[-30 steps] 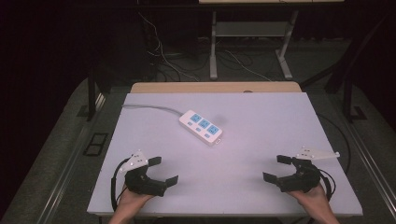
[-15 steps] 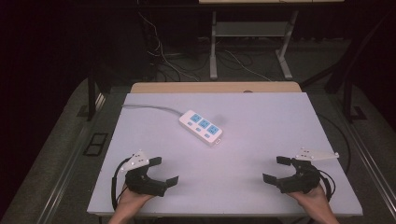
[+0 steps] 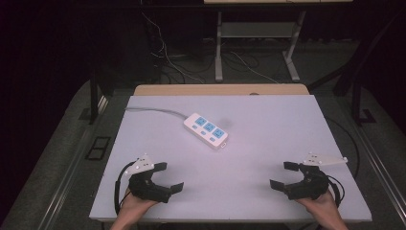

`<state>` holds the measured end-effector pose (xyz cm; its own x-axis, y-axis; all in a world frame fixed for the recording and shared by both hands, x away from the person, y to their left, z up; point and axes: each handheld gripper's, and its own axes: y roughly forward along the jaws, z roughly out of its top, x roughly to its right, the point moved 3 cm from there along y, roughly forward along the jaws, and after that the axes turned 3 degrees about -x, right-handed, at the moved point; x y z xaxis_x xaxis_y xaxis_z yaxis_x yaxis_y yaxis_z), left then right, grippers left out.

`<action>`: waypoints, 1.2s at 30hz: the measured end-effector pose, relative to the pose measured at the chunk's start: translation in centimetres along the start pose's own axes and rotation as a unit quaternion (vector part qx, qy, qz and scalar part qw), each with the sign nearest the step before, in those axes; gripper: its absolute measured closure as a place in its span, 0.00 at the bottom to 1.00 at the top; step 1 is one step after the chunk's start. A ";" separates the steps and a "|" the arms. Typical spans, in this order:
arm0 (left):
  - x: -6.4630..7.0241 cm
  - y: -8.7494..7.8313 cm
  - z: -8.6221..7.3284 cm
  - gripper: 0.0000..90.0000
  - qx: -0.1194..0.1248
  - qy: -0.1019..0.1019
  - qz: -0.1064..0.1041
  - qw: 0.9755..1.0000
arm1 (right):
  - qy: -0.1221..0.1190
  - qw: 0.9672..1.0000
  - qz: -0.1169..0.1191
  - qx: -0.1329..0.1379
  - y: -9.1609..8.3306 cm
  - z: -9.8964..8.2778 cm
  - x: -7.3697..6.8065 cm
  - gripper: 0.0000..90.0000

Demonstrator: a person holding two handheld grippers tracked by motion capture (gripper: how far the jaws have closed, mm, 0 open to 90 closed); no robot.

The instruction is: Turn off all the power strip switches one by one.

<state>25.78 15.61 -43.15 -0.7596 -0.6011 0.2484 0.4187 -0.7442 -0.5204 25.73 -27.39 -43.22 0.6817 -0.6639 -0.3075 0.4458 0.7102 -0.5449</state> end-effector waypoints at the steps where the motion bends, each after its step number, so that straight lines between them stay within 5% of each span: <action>1: 0.1 0.1 0.0 0.00 -0.007 0.004 0.001 1.000 | 0.000 1.000 0.000 0.000 0.0 0.0 0.0 0.01; 8: 0.5 0.4 0.8 0.00 -0.023 0.020 -0.004 1.000 | 0.004 1.000 -0.003 0.000 -0.1 -0.1 0.1 0.01; 36: -1.3 1.1 6.2 0.00 -0.033 0.021 -0.008 0.999 | 0.000 1.000 -0.005 -0.002 -0.2 -0.2 0.0 0.01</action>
<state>30.37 13.75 -38.98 -0.7871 -0.5748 0.2235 0.3733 -0.7326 -0.5692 25.53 -27.52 -43.26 0.6773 -0.6708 -0.3022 0.4504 0.7028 -0.5506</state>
